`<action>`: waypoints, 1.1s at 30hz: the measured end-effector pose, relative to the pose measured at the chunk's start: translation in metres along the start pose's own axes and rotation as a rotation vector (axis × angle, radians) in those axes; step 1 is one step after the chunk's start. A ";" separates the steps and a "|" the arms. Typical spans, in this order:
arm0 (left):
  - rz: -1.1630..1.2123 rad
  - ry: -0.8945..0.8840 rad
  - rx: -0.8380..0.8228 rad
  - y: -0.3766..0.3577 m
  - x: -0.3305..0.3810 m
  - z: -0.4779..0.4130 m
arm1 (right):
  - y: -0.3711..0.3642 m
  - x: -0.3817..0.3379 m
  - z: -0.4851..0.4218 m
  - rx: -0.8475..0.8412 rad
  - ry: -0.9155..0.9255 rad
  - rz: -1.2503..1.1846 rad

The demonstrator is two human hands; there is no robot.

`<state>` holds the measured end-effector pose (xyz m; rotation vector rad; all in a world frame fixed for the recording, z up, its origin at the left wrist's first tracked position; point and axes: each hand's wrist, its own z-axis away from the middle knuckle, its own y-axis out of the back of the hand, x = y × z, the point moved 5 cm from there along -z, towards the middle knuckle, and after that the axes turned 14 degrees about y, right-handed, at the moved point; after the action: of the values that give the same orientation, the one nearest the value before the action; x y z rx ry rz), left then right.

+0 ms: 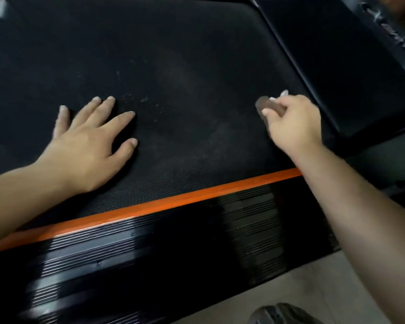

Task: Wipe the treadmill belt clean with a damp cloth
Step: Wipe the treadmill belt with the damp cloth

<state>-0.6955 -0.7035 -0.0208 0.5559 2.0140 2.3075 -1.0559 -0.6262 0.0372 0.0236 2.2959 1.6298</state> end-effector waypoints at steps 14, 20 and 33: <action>-0.029 0.161 0.022 -0.005 -0.032 0.026 | -0.009 -0.034 0.025 -0.051 0.100 -0.097; -0.052 0.172 0.021 -0.001 -0.028 0.028 | -0.024 -0.133 0.075 -0.221 0.464 -0.269; 0.084 0.063 -0.017 0.010 -0.040 0.027 | -0.035 -0.189 0.078 -0.219 0.339 -0.237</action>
<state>-0.6488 -0.6894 -0.0186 0.5856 2.0342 2.4169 -0.8493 -0.6042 0.0296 -0.5943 2.2264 1.8590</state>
